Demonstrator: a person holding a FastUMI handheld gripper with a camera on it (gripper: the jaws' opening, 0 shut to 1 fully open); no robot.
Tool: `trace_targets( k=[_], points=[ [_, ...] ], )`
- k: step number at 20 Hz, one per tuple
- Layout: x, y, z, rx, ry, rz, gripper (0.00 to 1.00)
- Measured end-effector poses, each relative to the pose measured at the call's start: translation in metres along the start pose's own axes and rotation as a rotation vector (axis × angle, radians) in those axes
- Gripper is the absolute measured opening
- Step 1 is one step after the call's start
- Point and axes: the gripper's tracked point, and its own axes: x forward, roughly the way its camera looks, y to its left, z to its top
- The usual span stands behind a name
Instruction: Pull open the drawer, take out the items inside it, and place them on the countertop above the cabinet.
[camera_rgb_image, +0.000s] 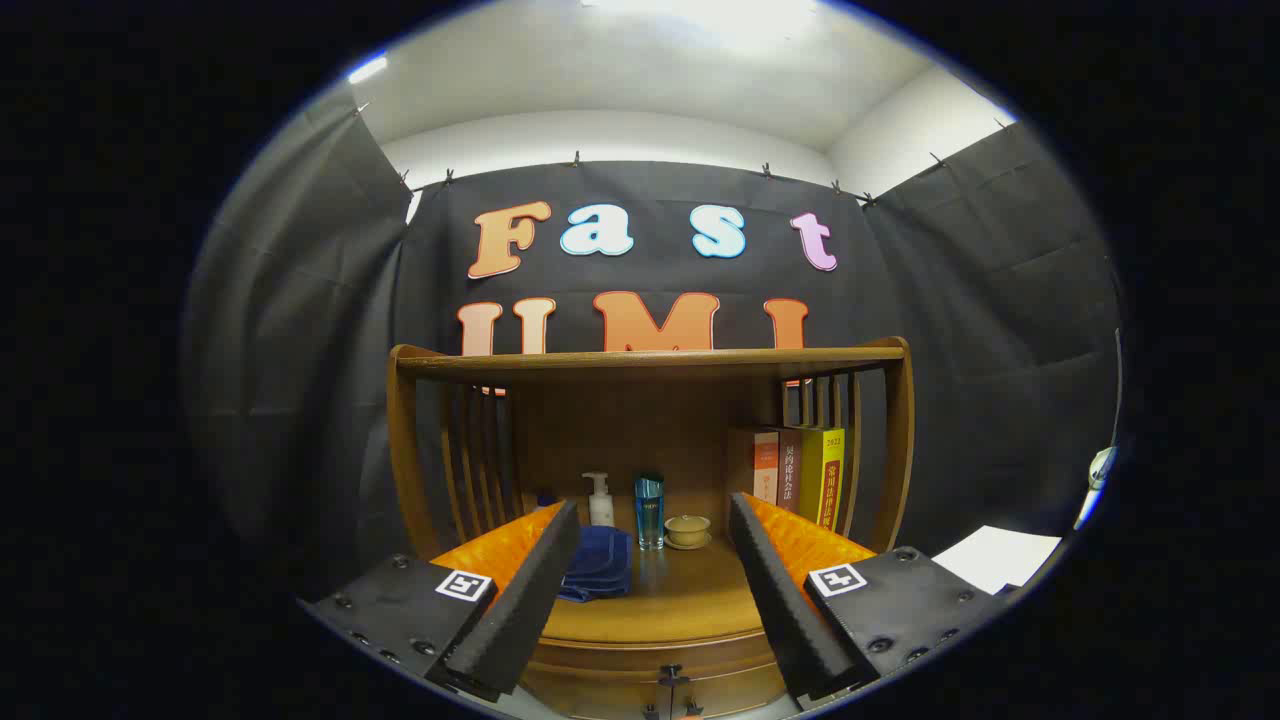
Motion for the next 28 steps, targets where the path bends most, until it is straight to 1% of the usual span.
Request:
trace_targets(
  k=[3,17,21,24,26,28],
  points=[
    [-0.001,0.006,-0.005,-0.007,0.01,0.013,0.99],
    [-0.005,0.006,-0.001,-0.014,0.005,0.007,0.99],
    [-0.002,-0.002,-0.015,-0.015,-0.004,0.006,0.99],
    [0.005,-0.014,-0.053,-0.046,-0.002,0.002,0.99],
    [0.012,-0.018,-0.099,-0.068,0.043,0.015,0.99],
    [0.018,-0.017,-0.148,-0.041,0.096,0.042,1.0]
  ],
)
